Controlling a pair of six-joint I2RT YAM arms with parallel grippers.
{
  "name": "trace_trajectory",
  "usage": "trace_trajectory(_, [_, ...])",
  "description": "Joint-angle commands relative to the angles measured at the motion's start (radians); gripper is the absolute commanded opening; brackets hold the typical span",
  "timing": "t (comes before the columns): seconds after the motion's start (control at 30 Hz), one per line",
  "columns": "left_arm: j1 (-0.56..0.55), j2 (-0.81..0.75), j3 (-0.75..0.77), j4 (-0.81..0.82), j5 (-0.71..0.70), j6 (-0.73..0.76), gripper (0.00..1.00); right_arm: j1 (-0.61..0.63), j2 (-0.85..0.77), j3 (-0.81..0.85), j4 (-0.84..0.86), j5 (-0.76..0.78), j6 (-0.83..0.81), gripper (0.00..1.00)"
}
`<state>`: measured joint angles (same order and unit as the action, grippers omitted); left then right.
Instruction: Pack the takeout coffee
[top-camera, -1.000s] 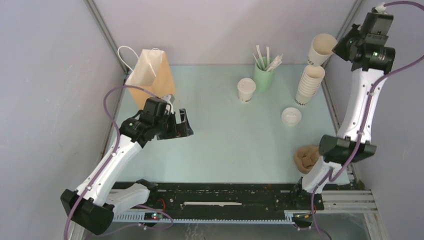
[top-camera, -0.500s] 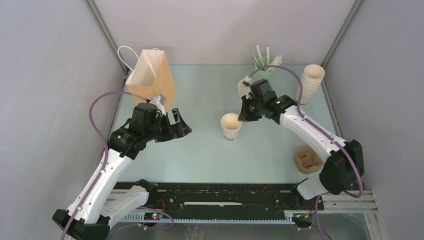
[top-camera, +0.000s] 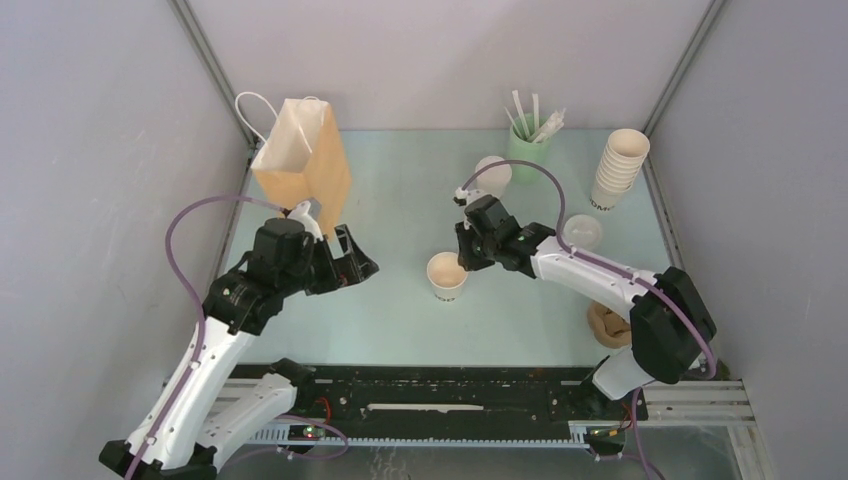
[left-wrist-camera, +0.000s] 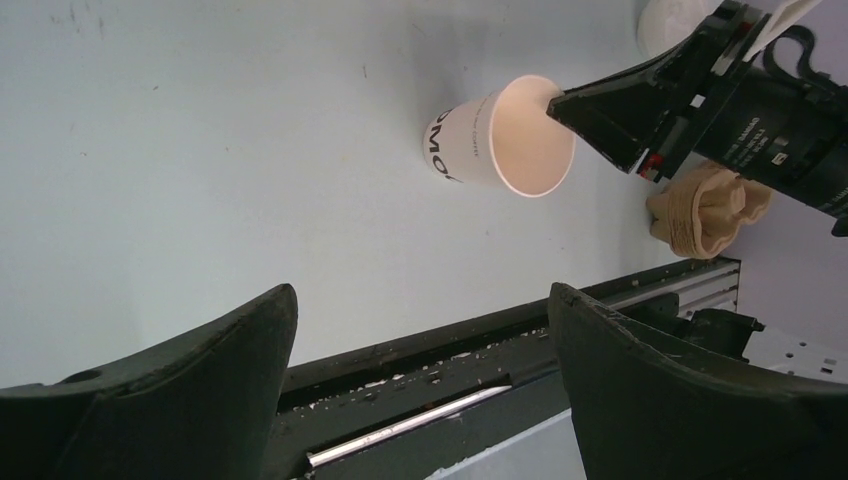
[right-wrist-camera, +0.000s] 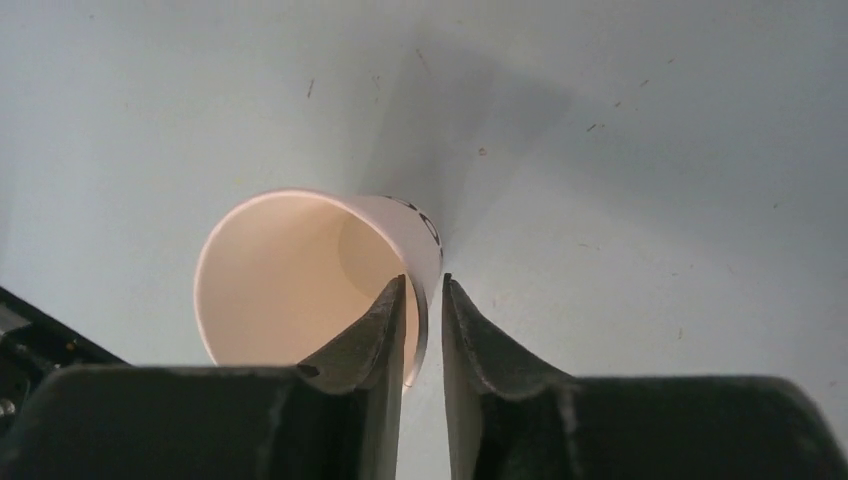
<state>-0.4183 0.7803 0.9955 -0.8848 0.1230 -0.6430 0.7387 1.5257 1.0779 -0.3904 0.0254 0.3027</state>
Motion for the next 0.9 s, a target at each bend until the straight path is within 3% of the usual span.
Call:
trace_trajectory(0.0, [0.006,-0.016,-0.034,0.002,-0.007,-0.023,1.00,0.010,-0.066,0.007,0.038,0.060,-0.024,0.40])
trace_trajectory(0.13, [0.006,-0.004,-0.026,0.004,-0.003,-0.020,1.00,-0.018,-0.195,0.124,-0.117,0.066,0.001,0.69])
trace_trajectory(0.2, [0.006,0.009,-0.021,0.010,0.001,-0.016,1.00,-0.064,-0.238,0.181,-0.201,0.082,0.008,0.71])
trace_trajectory(0.33, [0.006,0.048,0.005,0.015,0.008,0.003,1.00,-0.318,-0.241,0.198,-0.323,0.109,0.049,0.62])
trace_trajectory(0.43, [0.006,0.088,0.042,0.009,0.005,0.039,1.00,-0.536,-0.150,0.197,-0.382,0.157,0.047,0.60])
trace_trajectory(0.6, [0.006,0.145,0.087,-0.012,0.004,0.083,1.00,-0.760,-0.007,0.202,-0.383,0.172,0.021,0.60])
trace_trajectory(0.87, [0.007,0.230,0.140,-0.024,0.010,0.137,1.00,-0.872,0.177,0.226,-0.295,0.130,0.027,0.47])
